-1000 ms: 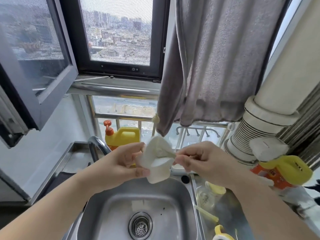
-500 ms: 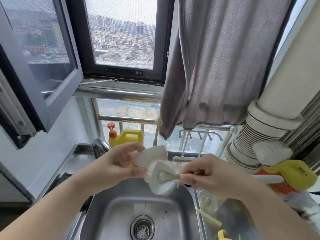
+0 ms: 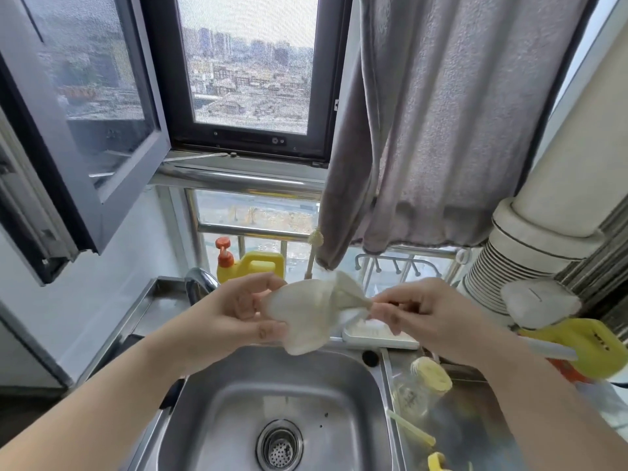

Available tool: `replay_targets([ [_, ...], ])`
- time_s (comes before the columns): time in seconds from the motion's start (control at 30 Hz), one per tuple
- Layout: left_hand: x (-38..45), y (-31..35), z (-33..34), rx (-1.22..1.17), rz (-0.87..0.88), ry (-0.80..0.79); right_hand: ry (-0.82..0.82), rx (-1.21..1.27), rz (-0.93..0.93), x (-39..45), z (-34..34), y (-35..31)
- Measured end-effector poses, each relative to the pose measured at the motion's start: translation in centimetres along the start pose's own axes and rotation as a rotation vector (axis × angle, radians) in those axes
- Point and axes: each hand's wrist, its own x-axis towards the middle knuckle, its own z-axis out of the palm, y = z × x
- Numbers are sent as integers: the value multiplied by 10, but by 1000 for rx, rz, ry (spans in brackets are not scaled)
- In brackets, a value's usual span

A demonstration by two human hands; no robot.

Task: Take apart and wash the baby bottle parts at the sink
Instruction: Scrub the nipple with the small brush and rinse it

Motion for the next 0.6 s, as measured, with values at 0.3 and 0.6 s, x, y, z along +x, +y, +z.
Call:
replay_targets([
  [0.3,-6,6,2,-17,11,39,-51,-53,38,-2,0,4],
  [0.6,-5,5,-2,-26,53,26,-180,-31,60,-3,13,8],
])
